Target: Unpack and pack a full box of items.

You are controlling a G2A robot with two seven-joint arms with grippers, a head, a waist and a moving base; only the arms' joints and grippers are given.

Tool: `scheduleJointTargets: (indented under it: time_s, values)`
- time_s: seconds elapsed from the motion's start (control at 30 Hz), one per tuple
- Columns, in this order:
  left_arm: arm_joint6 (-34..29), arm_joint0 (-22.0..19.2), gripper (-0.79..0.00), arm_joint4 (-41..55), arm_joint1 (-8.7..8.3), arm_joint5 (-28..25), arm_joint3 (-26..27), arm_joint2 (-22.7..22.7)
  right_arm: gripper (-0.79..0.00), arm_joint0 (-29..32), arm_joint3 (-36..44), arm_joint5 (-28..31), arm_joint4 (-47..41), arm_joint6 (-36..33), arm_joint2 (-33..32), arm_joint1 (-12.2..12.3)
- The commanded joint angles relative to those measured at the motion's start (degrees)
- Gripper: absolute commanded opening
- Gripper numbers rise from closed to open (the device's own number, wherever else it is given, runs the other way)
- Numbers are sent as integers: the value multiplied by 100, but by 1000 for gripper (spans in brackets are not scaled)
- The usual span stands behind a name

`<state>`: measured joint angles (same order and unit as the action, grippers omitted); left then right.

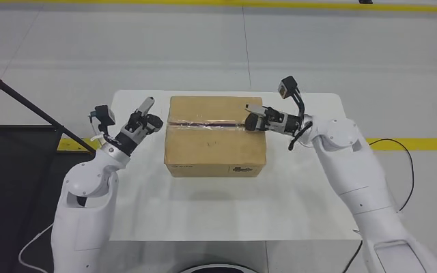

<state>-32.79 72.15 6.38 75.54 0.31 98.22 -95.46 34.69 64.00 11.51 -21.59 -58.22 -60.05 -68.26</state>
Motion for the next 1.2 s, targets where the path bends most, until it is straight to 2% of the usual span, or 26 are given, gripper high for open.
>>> scheduleJointTargets:
  time_s: [0.0,0.33,0.5,0.77,1.17]
  values:
    - [-26,4,0,22,-9,-35,-9,51,0,-25,-34,-111,54,84,73,-24]
    - [-114,23,0,135,-50,-88,-28,232,0,-228,-160,-238,7,44,449,-176]
    - [-96,74,0,194,-69,-125,-24,283,0,-455,-325,-354,193,363,804,-329]
    - [107,173,0,382,-94,-165,19,244,0,-830,-665,-333,-38,510,1407,-681]
    - [428,379,0,757,-154,-228,-18,-165,0,-1349,-1401,-35,-409,900,2092,-1299]
